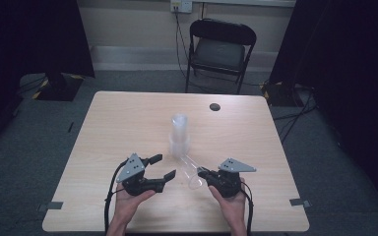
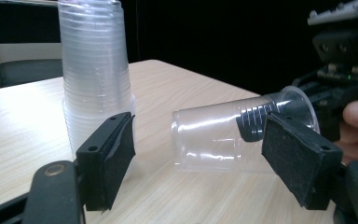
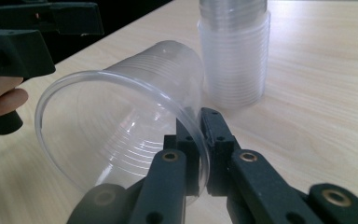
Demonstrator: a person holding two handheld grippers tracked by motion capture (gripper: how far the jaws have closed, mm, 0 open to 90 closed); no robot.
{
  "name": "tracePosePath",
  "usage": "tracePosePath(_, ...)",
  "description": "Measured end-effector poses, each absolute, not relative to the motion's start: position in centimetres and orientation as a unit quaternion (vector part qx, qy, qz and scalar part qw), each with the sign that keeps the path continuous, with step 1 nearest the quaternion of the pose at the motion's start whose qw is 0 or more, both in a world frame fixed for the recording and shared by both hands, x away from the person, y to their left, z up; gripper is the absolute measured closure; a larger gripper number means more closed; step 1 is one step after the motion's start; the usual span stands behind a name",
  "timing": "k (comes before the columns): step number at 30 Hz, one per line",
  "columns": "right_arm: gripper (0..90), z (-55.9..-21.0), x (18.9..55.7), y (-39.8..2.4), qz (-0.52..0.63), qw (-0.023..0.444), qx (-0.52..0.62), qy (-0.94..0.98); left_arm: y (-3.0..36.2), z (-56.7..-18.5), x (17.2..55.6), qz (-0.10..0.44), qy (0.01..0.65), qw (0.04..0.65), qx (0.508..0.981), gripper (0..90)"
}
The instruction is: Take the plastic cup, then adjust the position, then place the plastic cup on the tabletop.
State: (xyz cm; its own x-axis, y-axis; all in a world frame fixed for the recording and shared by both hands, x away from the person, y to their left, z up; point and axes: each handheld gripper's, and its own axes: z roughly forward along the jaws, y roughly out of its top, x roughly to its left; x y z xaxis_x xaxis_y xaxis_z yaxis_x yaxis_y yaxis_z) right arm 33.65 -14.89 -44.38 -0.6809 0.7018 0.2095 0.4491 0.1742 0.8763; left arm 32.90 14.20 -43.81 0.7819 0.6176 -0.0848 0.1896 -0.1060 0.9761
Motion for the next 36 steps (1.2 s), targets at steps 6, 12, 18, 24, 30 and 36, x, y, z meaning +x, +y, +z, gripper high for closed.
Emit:
tracePosePath(6, 86.3, -43.7, 34.2, -14.9, 0.492, 0.108, 0.375, 0.778, 13.9, -44.0, 32.7, 0.174, 0.262, 0.592, 0.742, 25.1)
tracePosePath(12, 86.4, -43.7, 34.7, -14.7, 0.481, 0.089, 0.365, 0.792, 13.7, -44.3, 32.7, 0.179, 0.246, 0.578, 0.757, 25.4)
tracePosePath(18, 86.4, -43.5, 35.2, -14.3, 0.463, 0.075, 0.357, 0.808, 13.3, -44.6, 32.5, 0.188, 0.230, 0.552, 0.779, 21.9)
tracePosePath(24, 86.4, -43.1, 35.7, -14.0, 0.445, 0.051, 0.342, 0.826, 12.9, -44.9, 32.3, 0.201, 0.210, 0.533, 0.794, 21.5)
tracePosePath(30, 86.4, -42.9, 36.1, -13.7, 0.436, 0.027, 0.338, 0.834, 12.5, -45.3, 32.1, 0.217, 0.193, 0.516, 0.806, 20.3)
tracePosePath(36, 86.4, -42.6, 36.3, -13.0, 0.433, 0.021, 0.339, 0.835, 11.7, -45.7, 32.0, 0.223, 0.174, 0.504, 0.816, 19.3)
